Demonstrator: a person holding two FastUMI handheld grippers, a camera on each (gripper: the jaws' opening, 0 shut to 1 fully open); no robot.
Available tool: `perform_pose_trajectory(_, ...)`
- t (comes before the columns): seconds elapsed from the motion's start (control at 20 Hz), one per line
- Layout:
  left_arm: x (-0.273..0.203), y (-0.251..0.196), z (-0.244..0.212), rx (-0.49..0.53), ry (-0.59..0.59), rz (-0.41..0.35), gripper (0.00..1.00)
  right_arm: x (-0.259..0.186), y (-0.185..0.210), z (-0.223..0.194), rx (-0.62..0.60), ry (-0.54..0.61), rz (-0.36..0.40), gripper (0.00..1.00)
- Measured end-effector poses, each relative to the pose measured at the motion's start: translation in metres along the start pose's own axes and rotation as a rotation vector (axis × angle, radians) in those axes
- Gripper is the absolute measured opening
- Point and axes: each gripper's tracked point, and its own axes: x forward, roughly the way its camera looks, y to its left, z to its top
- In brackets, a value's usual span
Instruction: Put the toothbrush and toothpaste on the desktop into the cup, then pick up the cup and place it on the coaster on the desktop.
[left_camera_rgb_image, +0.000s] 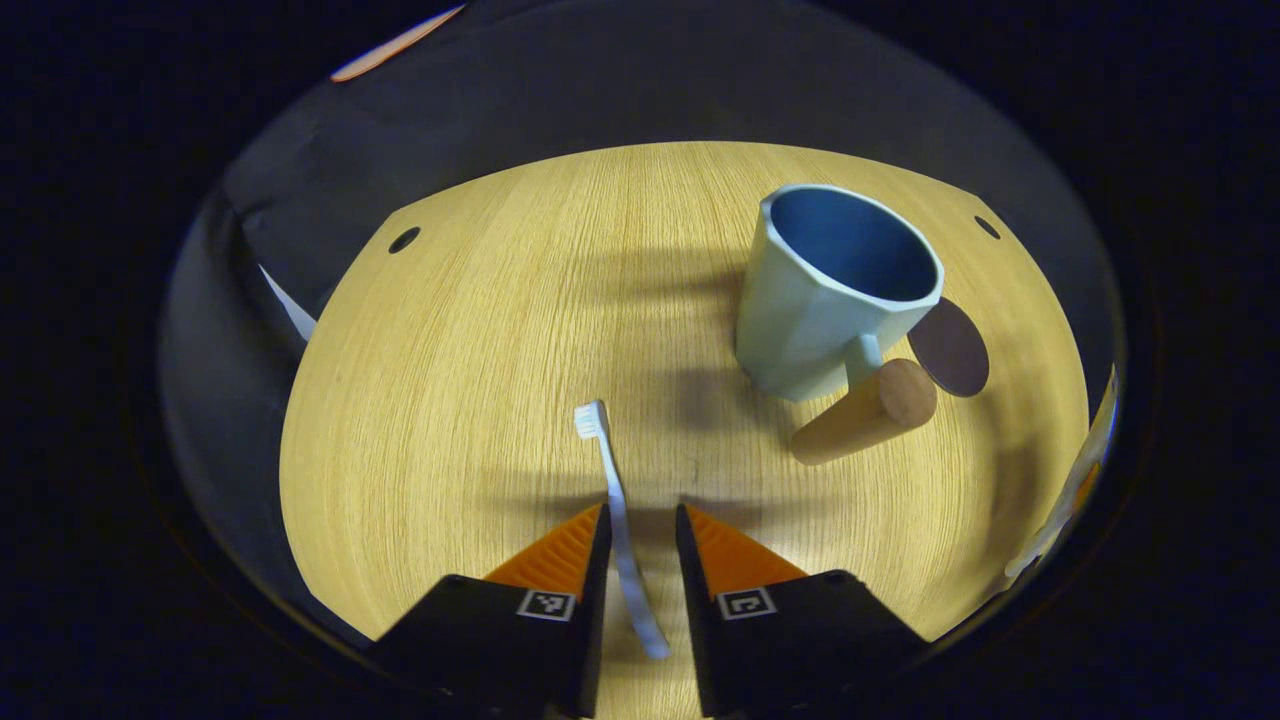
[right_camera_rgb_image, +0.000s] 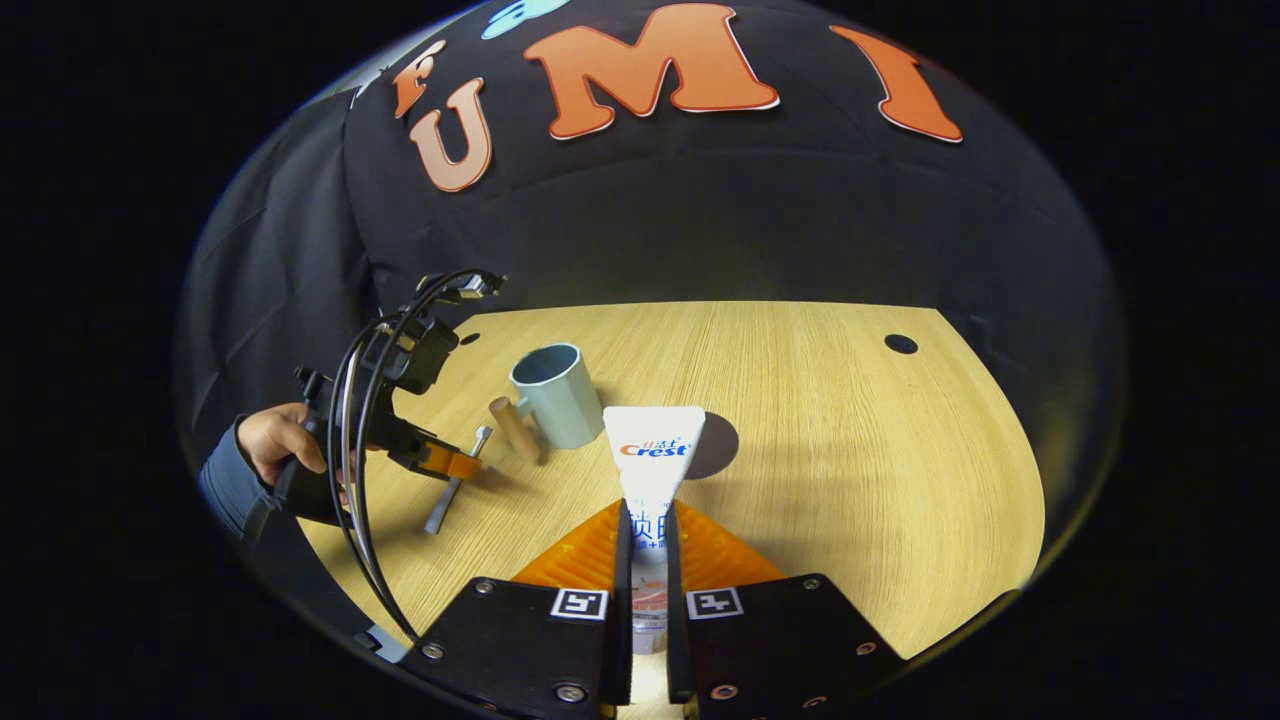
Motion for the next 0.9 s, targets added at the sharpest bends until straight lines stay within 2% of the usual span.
perform_pose_trajectory(0.05, -0.002, 0.004, -0.001, -0.002, 0.007, 0.008, 0.27, 0.000, -0.001, -0.001, 0.008, 0.002, -0.002, 0.14)
perform_pose_trajectory(0.1, -0.003, 0.004, 0.001, -0.001, 0.008, 0.005, 0.23, 0.000, 0.000, -0.001, 0.013, 0.004, -0.003, 0.14)
perform_pose_trajectory(0.3, 0.003, 0.012, -0.010, -0.011, 0.048, 0.025, 0.24, 0.000, 0.001, -0.003, 0.007, 0.013, 0.001, 0.14)
perform_pose_trajectory(0.35, 0.004, 0.014, -0.004, -0.017, 0.013, 0.016, 0.26, 0.000, 0.001, -0.003, 0.000, 0.016, 0.007, 0.14)
perform_pose_trajectory(0.45, 0.005, 0.010, -0.006, -0.020, 0.005, 0.000, 0.20, 0.001, 0.000, -0.004, -0.010, 0.019, 0.014, 0.14)
perform_pose_trajectory(0.5, -0.012, 0.010, -0.004, -0.025, 0.021, 0.002, 0.19, 0.002, 0.000, -0.005, -0.011, 0.022, 0.017, 0.14)
perform_pose_trajectory(0.55, 0.007, 0.009, -0.004, -0.025, 0.008, -0.004, 0.10, 0.001, 0.001, -0.005, -0.014, 0.025, 0.023, 0.14)
perform_pose_trajectory(0.65, 0.008, 0.009, -0.005, -0.032, 0.004, -0.009, 0.07, 0.000, 0.000, -0.004, -0.021, 0.025, 0.026, 0.14)
perform_pose_trajectory(0.9, 0.011, 0.009, -0.002, -0.064, -0.037, -0.038, 0.06, 0.001, 0.000, -0.003, -0.025, 0.027, 0.015, 0.14)
